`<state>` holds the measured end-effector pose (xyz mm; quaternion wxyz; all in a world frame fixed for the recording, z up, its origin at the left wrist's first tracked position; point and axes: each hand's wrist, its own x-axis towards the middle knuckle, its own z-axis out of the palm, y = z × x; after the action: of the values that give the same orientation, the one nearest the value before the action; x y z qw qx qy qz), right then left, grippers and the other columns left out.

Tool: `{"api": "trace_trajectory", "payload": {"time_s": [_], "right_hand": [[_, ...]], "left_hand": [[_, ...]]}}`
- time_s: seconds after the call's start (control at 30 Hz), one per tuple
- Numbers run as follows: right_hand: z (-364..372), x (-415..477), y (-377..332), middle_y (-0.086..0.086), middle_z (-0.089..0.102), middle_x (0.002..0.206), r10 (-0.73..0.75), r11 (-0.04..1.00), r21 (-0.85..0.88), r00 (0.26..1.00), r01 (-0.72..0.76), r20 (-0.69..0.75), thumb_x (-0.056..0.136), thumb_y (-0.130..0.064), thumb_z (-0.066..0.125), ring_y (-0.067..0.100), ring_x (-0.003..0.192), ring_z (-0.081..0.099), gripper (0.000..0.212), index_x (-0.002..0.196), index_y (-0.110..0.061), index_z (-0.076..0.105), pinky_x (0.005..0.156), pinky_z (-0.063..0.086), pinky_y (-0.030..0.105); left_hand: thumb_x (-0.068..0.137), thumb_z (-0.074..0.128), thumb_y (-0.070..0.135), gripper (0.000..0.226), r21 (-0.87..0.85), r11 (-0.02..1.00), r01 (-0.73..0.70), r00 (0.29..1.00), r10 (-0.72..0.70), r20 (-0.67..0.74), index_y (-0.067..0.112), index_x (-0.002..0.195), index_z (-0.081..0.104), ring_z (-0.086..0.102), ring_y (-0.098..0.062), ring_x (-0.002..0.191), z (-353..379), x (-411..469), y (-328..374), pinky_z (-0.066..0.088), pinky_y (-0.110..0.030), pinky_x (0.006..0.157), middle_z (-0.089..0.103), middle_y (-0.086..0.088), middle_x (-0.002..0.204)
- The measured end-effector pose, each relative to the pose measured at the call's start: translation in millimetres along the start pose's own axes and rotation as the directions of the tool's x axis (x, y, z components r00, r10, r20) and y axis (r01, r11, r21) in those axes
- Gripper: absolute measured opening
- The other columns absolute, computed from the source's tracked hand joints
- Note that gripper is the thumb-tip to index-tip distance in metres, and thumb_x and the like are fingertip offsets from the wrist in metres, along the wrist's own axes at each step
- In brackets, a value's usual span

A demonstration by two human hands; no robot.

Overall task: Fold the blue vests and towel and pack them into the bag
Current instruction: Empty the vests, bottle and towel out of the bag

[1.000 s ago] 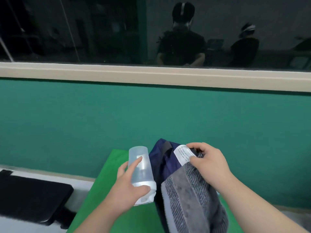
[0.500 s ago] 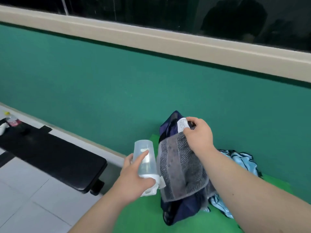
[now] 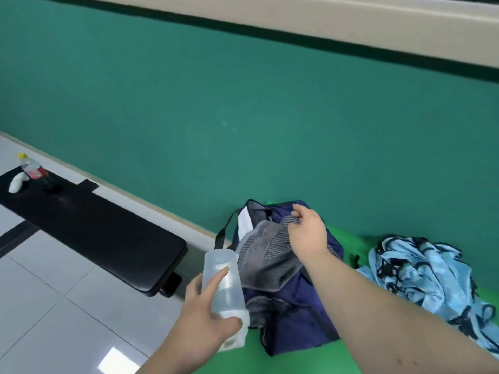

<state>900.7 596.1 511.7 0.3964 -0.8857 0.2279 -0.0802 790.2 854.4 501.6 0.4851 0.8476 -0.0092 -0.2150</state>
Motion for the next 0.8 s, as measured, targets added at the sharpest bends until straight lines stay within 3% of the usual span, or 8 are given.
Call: {"api": "trace_trajectory", "payload": {"time_s": [0.2,0.37,0.5,0.6,0.67,0.8], "right_hand": [[-93,-5,-4,-0.002,0.062,0.118,-0.047,0.998,-0.056,0.993,0.041,-0.112,0.089,-0.001,0.055,0.007,0.099,0.053,0.038,0.122,-0.017,0.066,0.093,0.035,0.016],[-171,17,-8,-0.001,0.061,0.125,-0.075,0.99,-0.132,0.974,0.047,-0.216,0.091,-0.002,0.051,0.012,0.109,0.056,0.039,0.125,-0.017,0.064,0.094,0.037,0.02],[-212,45,-6,0.001,0.061,0.129,-0.11,0.986,-0.157,0.942,0.062,-0.318,0.091,-0.001,0.049,0.018,0.118,0.056,0.041,0.126,-0.016,0.064,0.101,0.039,0.025],[-227,61,5,0.001,0.06,0.13,-0.115,0.988,-0.137,0.917,0.066,-0.383,0.091,-0.001,0.05,0.019,0.121,0.055,0.041,0.127,-0.016,0.064,0.103,0.038,0.026],[-226,63,24,0.001,0.059,0.131,-0.117,0.987,-0.147,0.933,0.07,-0.34,0.091,-0.002,0.052,0.02,0.122,0.054,0.042,0.128,-0.017,0.063,0.104,0.04,0.029],[-207,39,84,-0.001,0.053,0.136,-0.044,0.971,-0.238,0.992,0.016,-0.115,0.09,-0.016,0.064,0.023,0.125,0.05,0.041,0.131,-0.023,0.06,0.106,0.041,0.034]], "left_hand": [[0.068,0.076,0.029,0.084,-0.028,0.998,-0.057,0.997,0.059,0.041,0.069,0.128,0.033,0.061,-0.003,0.075,10,-4,40,0.047,-0.015,0.071,0.017,0.02,0.139],[0.05,0.066,0.049,0.087,0.004,0.993,-0.122,0.988,0.121,0.093,0.071,0.127,0.032,0.058,-0.01,0.111,32,6,72,0.05,-0.032,0.095,0.014,0.027,0.136],[0.046,0.065,0.049,0.087,0.006,0.984,-0.178,0.978,0.176,0.108,0.075,0.123,0.033,0.06,-0.016,0.112,60,20,88,0.051,-0.033,0.095,0.014,0.027,0.137],[0.048,0.066,0.048,0.088,0.009,0.978,-0.207,0.97,0.204,0.134,0.073,0.126,0.034,0.052,-0.01,0.123,78,30,97,0.047,-0.026,0.095,0.014,0.023,0.143],[0.051,0.067,0.045,0.086,0.004,0.975,-0.221,0.963,0.218,0.157,0.07,0.127,0.035,0.046,-0.006,0.127,91,34,101,0.043,-0.022,0.095,0.015,0.019,0.146],[0.049,0.065,0.048,0.086,0.025,0.978,-0.209,0.959,0.2,0.2,0.07,0.127,0.035,0.043,-0.004,0.128,124,35,104,0.043,-0.024,0.099,0.015,0.019,0.144]]}}
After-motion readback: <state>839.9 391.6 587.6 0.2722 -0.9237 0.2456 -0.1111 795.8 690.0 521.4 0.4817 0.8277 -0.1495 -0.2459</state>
